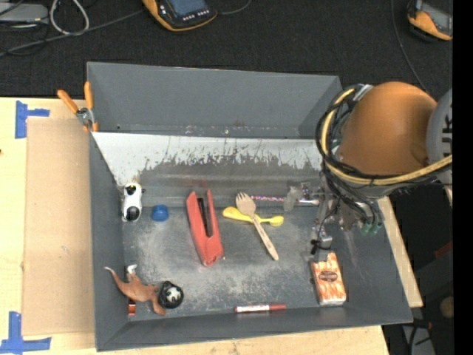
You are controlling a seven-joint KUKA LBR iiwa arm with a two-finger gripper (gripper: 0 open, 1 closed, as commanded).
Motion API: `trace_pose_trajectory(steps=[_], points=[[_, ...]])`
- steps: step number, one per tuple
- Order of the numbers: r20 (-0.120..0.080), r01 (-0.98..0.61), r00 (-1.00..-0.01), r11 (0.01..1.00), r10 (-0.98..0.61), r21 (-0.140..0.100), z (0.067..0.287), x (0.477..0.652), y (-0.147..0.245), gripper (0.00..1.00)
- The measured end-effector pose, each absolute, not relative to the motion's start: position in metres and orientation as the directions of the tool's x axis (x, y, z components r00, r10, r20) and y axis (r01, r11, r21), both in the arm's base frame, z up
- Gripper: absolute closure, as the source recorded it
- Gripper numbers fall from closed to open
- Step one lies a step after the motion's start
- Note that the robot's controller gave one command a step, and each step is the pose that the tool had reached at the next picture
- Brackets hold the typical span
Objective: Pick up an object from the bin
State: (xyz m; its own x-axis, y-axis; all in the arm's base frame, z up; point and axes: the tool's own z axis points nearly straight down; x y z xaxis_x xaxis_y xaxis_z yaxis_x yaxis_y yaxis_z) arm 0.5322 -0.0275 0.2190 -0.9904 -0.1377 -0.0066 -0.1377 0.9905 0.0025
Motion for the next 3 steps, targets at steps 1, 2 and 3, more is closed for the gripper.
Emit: trace_pose_trajectory(steps=[1, 2, 3], points=[[-0.003, -0.185, -0.983, 0.983, -0.185, 0.003, 0.184, 0.513, -0.066, 0.00], [-0.013, -0.215, -0.977, 0.977, -0.215, 0.001, 0.180, 0.567, -0.032, 0.00], [-0.012, -0.207, -0.978, 0.978, -0.207, 0.004, 0.181, 0.594, 0.008, 0.00]])
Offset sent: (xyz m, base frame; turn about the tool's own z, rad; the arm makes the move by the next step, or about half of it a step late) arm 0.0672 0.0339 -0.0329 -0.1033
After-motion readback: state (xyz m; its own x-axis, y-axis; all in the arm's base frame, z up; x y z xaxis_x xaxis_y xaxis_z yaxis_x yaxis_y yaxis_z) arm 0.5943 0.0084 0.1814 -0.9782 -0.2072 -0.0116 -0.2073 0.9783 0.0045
